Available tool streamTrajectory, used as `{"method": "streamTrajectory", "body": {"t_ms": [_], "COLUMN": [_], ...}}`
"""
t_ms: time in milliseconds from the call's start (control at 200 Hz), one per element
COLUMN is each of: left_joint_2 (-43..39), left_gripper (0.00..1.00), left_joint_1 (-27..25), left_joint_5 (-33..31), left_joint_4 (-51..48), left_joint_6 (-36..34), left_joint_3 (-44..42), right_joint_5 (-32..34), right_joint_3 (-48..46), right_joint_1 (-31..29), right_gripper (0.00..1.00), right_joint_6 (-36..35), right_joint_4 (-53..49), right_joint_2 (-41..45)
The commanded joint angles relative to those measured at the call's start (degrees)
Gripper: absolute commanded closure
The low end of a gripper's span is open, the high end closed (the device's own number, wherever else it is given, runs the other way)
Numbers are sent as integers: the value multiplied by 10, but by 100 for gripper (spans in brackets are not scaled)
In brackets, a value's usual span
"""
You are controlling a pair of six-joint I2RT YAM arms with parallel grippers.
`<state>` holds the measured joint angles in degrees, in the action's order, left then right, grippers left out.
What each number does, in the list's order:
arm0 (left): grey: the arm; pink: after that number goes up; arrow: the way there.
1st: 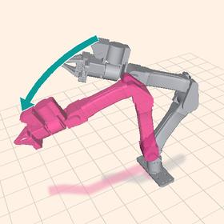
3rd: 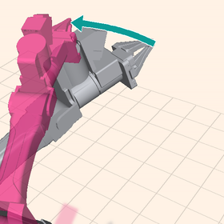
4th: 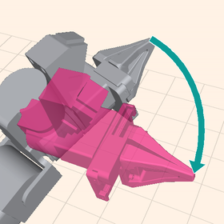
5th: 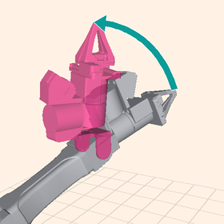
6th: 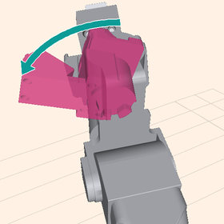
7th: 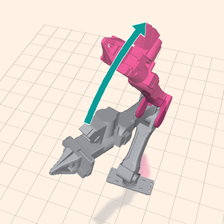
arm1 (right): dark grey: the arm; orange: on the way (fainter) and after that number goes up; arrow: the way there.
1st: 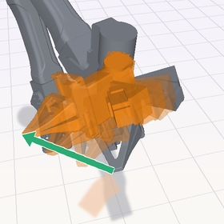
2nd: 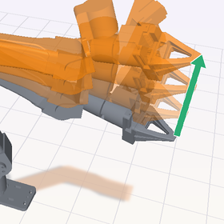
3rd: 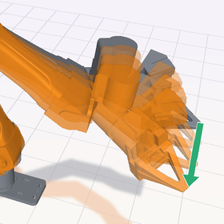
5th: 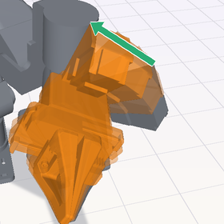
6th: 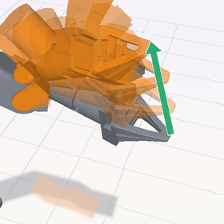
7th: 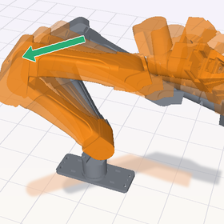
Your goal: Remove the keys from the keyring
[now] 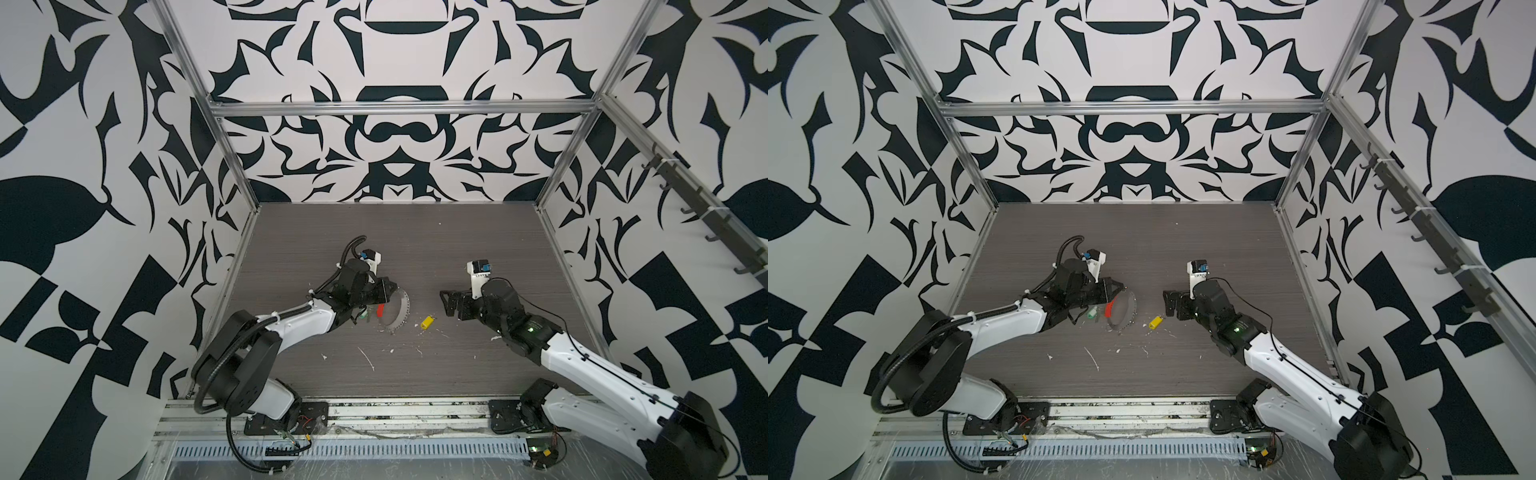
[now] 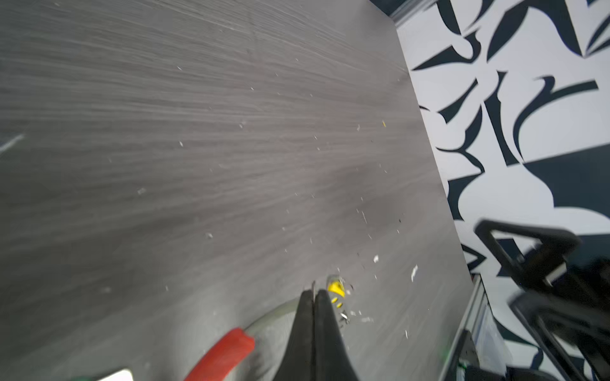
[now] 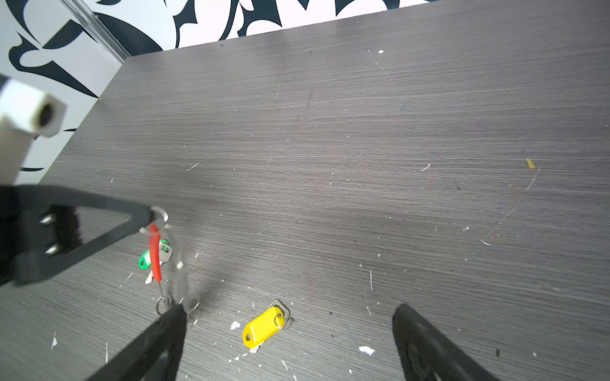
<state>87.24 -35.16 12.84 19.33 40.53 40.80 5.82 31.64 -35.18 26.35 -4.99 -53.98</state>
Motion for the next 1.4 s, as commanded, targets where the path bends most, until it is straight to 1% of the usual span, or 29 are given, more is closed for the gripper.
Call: {"method": "streamTrajectory", "body": {"t_ms": [0,115,150,185,225,310,355,390,500,505,510,520,525,535,635,725,755,770,815,840,940,1015,1085,1140,1225,1270,1350,1395], "left_joint_2": [41,88,100,109,115,111,104,98,65,62,60,55,51,47,-13,-76,-97,-109,-137,-166,-230,-266,-286,-295,-298,-293,-271,-249], "left_gripper": [100,100,98,93,83,68,56,49,31,28,22,7,3,0,1,1,1,1,1,1,1,1,1,1,1,1,1,1], "left_joint_1": [12,12,12,13,13,15,16,16,20,20,21,22,22,23,35,38,38,38,38,38,39,41,54,84,159,193,245,266], "left_joint_5": [4,26,34,38,39,43,45,43,35,35,34,32,31,29,15,-30,-56,-69,-112,-135,-220,-301,-371,-413,-399,-393,-410,-416], "left_joint_4": [62,91,98,103,109,129,135,134,127,126,126,126,125,125,107,65,46,38,16,6,-14,-28,-31,-46,-63,-58,-56,-52], "left_joint_6": [16,23,24,26,28,31,32,31,27,27,27,27,27,27,25,-2,-14,-21,-39,-47,-84,-115,-147,-146,-140,-154,-171,-196], "left_joint_3": [21,45,52,57,58,54,53,53,44,43,42,40,39,37,22,17,17,16,16,13,9,11,13,19,24,19,9,0], "right_joint_5": [10,16,16,15,15,16,17,17,18,17,17,18,18,17,28,47,47,66,79,86,111,136,149,160,169,174,184,182], "right_joint_3": [-2,-4,-3,-2,0,0,-1,-2,3,4,4,5,6,8,22,30,33,35,42,45,47,47,47,46,42,41,34,24], "right_joint_1": [1,2,2,2,1,2,2,1,2,2,2,2,2,2,2,2,2,2,2,2,2,2,2,2,2,2,2,2], "right_gripper": [1,0,0,0,0,0,0,0,0,0,0,0,0,0,0,0,0,0,0,0,0,0,0,0,0,2,0,0], "right_joint_6": [-9,-10,-10,-12,-13,-12,-12,-11,-8,-9,-9,-9,-9,-10,-15,-16,-16,-15,-10,-5,10,20,24,24,24,21,17,9], "right_joint_4": [-1,-6,-7,-10,-11,-13,-12,-9,-2,-2,-2,-2,-3,-3,-2,-1,0,0,-1,-4,9,18,26,29,31,30,32,42], "right_joint_2": [20,32,34,34,35,37,39,39,43,43,43,43,43,43,43,39,37,36,32,32,38,45,49,52,59,63,73,80]}}
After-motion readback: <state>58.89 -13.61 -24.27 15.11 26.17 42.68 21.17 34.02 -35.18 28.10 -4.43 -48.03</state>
